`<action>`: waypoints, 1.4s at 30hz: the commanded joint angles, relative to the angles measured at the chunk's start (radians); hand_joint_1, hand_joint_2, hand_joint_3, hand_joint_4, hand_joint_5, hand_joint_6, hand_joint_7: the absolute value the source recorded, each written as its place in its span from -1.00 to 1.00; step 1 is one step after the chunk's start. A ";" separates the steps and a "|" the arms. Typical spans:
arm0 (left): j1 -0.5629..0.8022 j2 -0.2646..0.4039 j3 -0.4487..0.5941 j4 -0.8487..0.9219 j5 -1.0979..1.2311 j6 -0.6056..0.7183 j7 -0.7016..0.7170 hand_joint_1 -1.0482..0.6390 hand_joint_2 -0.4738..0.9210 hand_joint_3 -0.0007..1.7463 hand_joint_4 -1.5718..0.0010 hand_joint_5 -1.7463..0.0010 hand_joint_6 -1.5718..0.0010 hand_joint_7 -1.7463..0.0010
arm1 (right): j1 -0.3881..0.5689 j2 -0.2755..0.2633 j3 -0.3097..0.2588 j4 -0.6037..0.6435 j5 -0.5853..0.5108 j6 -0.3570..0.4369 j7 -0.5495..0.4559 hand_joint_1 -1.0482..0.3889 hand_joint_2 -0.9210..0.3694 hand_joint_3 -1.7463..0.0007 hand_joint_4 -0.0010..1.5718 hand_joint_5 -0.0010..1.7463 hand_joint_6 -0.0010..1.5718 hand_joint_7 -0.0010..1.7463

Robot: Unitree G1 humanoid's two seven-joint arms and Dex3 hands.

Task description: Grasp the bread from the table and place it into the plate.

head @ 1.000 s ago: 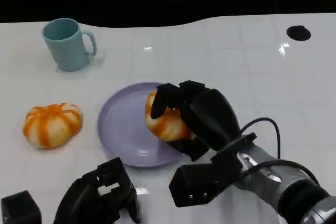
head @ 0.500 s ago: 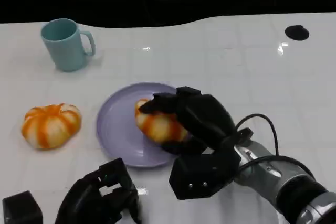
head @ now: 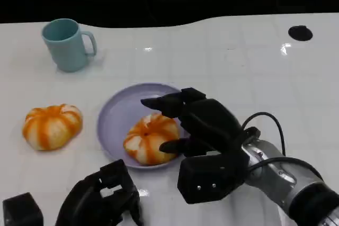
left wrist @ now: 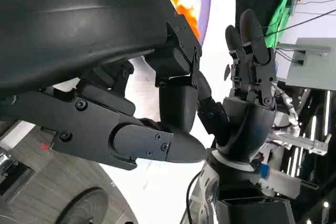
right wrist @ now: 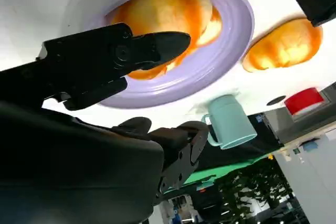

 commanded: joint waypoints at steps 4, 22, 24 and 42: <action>0.006 0.010 0.004 -0.008 0.003 -0.005 0.012 -0.50 1.00 -0.70 -0.01 -1.00 0.09 -0.73 | 0.066 -0.070 -0.041 -0.111 0.020 -0.034 0.002 -0.31 -1.00 0.83 -0.98 -0.33 -0.66 -0.85; -0.003 0.008 0.005 0.001 0.002 0.000 0.012 -0.49 1.00 -0.71 -0.02 -1.00 0.09 -0.72 | 0.277 -0.265 -0.139 -0.280 -0.080 -0.310 -0.316 0.28 -0.23 -0.16 -0.08 0.66 -0.04 -0.03; -0.005 0.009 0.004 0.005 0.006 -0.009 0.013 -0.49 1.00 -0.71 -0.02 -1.00 0.09 -0.72 | 0.294 -0.286 -0.150 -0.290 -0.078 -0.329 -0.321 0.30 -0.28 -0.15 -0.02 0.81 0.00 0.08; -0.011 0.009 0.005 0.011 -0.006 0.004 0.001 -0.48 0.98 -0.70 -0.01 -1.00 0.10 -0.75 | 0.527 -0.395 -0.262 -0.479 -0.069 -0.314 -0.268 0.32 -0.05 -0.57 0.17 1.00 0.01 0.73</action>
